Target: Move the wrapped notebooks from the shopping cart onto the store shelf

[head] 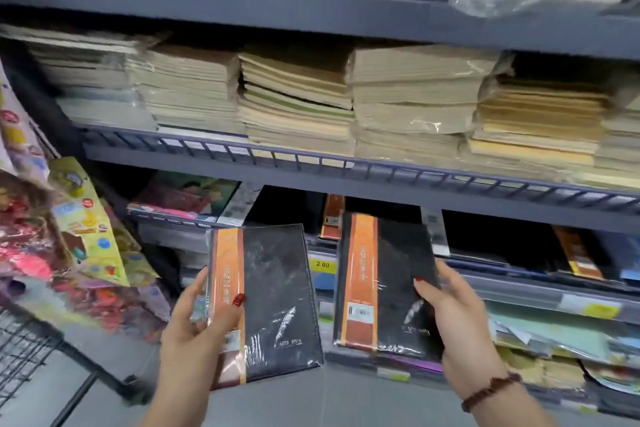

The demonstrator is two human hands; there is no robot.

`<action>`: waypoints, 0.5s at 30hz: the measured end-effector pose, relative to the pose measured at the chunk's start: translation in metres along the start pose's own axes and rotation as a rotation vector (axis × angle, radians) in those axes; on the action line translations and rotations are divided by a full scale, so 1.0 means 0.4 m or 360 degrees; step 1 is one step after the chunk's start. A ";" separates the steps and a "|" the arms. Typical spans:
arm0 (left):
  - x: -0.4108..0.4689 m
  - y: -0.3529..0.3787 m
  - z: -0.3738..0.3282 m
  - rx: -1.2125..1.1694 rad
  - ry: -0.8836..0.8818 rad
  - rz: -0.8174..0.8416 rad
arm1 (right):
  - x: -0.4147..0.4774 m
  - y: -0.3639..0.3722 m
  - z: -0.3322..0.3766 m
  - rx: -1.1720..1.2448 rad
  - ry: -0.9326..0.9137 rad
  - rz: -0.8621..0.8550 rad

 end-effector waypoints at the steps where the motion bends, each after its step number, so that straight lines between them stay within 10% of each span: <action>1: 0.010 0.011 0.008 -0.0020 0.0022 -0.0018 | 0.034 0.009 -0.002 -0.0010 -0.0039 -0.0007; 15: 0.085 0.047 0.067 -0.0067 0.0171 -0.0135 | 0.262 0.122 0.050 -0.0624 -0.0298 0.0051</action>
Point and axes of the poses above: each hand's wrist, its own x-axis towards the middle knuckle, its own y-axis out of the palm, z = x × y, the point moved 1 cm from there along x, towards the middle knuckle, and after that the axes turned 4 degrees about z, right-handed, at the moved point
